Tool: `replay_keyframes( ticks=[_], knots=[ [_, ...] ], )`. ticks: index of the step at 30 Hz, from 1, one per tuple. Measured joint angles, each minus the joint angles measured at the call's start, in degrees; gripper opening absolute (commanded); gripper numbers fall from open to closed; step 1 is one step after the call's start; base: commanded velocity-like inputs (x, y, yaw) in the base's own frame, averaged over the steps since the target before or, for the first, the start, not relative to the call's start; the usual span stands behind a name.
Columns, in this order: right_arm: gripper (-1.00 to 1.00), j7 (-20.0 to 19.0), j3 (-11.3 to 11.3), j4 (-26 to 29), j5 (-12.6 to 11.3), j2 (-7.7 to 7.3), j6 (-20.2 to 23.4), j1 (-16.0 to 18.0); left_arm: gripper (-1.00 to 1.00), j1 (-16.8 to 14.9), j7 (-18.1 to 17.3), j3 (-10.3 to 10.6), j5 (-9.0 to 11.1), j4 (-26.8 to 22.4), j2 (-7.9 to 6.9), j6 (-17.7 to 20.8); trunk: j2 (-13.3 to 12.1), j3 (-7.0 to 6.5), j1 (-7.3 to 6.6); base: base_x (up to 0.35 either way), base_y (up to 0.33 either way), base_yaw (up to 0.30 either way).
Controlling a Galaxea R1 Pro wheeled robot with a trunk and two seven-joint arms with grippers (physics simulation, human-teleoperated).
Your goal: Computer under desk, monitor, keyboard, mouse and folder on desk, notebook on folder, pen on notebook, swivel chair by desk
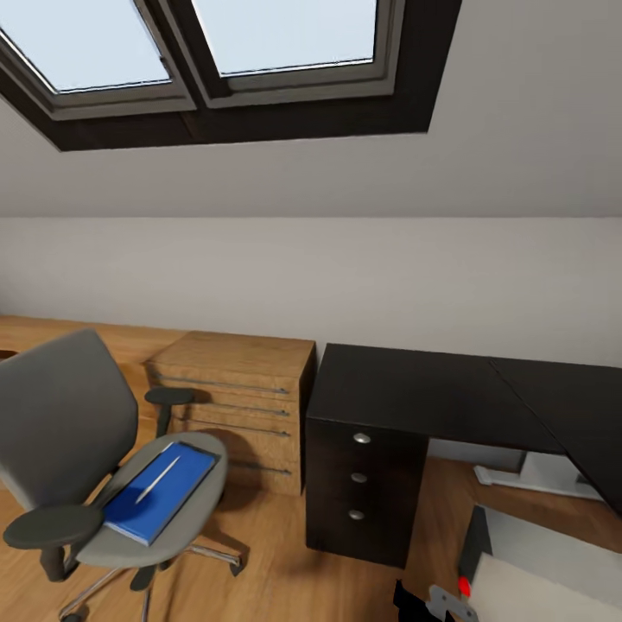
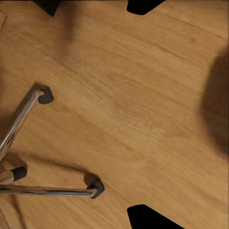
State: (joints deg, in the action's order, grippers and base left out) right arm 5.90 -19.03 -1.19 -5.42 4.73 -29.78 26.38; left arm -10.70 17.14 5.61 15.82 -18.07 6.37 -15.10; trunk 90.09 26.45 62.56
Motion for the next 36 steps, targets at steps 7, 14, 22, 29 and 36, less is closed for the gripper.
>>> replay_keyframes(
  ticks=[7,14,22,29,36],
  knots=[
    [1.00,-0.01,0.03,0.05,0.17,-0.08,0.00,0.01,1.00,0.01,-0.07,0.12,-0.12,1.40,0.14,-0.27,-0.39,0.00,-0.19,0.037,0.000,-0.155],
    [1.00,-0.15,0.21,0.04,3.81,-0.25,-0.05,0.01,1.00,0.00,-0.07,0.06,-0.16,1.43,0.19,-1.71,-3.20,-1.24,-1.72,0.001,0.000,-0.007],
    [1.00,-0.22,0.28,0.02,5.38,-0.19,-0.08,0.01,1.00,0.01,-0.01,0.05,-0.16,1.43,0.25,-2.21,-6.41,-2.68,-3.48,0.000,0.000,0.000],
    [1.00,-0.22,0.28,0.05,5.47,-0.23,-0.11,-0.20,1.00,0.01,0.02,0.05,-0.16,1.43,0.25,-2.23,-9.22,-3.93,-5.02,0.000,0.000,0.000],
    [1.00,-0.17,0.29,0.08,5.51,-0.10,-0.22,-0.24,1.00,0.01,0.05,0.05,-0.16,1.45,0.25,-2.18,-12.03,-5.19,-6.56,0.000,0.000,0.000]
  ],
)
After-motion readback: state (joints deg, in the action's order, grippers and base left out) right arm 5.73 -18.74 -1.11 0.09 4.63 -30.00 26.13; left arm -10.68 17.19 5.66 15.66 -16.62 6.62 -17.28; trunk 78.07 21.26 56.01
